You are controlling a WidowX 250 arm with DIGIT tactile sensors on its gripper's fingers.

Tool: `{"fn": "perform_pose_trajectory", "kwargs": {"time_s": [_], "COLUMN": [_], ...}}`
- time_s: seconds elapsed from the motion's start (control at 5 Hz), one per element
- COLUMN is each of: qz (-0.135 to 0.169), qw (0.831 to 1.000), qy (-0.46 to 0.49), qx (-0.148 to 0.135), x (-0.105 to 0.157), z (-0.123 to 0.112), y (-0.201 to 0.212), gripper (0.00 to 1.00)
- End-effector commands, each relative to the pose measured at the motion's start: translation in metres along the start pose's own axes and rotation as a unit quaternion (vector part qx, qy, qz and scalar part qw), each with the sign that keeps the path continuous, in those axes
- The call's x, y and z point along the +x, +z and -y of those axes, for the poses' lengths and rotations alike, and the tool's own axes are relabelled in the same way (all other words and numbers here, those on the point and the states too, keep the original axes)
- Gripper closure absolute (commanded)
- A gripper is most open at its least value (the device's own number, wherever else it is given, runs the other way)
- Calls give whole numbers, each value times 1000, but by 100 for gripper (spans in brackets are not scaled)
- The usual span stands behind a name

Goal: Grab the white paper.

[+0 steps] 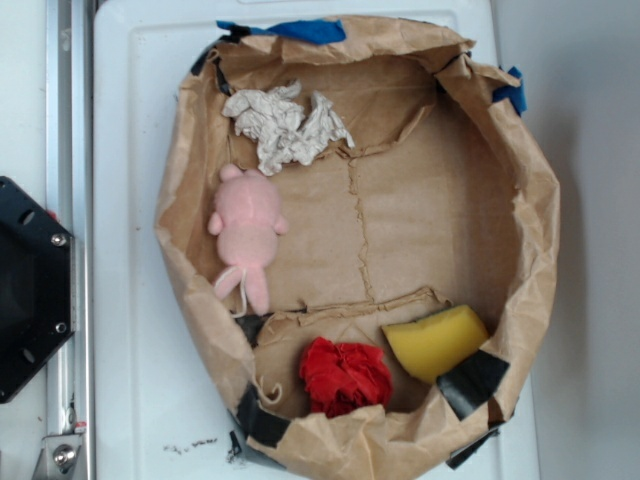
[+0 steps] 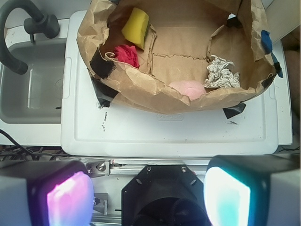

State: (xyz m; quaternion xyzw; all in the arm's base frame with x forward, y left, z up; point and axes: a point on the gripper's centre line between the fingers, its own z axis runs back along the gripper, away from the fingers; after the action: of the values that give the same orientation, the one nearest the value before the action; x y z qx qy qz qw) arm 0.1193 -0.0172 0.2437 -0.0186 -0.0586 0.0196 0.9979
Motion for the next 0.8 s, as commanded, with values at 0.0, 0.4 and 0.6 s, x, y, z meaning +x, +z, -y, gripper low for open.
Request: {"fn": "perform_pose_trajectory", "kwargs": {"time_s": [0.0,0.4,0.6], "qz": [0,37,52], "qw": [1000,998,998], "qy": [0,47,36], "qx": [0,-14,-10], "x": [0,69,87], "z": [0,-5,-18], "y": [0,-6,-30], "gripper": [0,0,0]}}
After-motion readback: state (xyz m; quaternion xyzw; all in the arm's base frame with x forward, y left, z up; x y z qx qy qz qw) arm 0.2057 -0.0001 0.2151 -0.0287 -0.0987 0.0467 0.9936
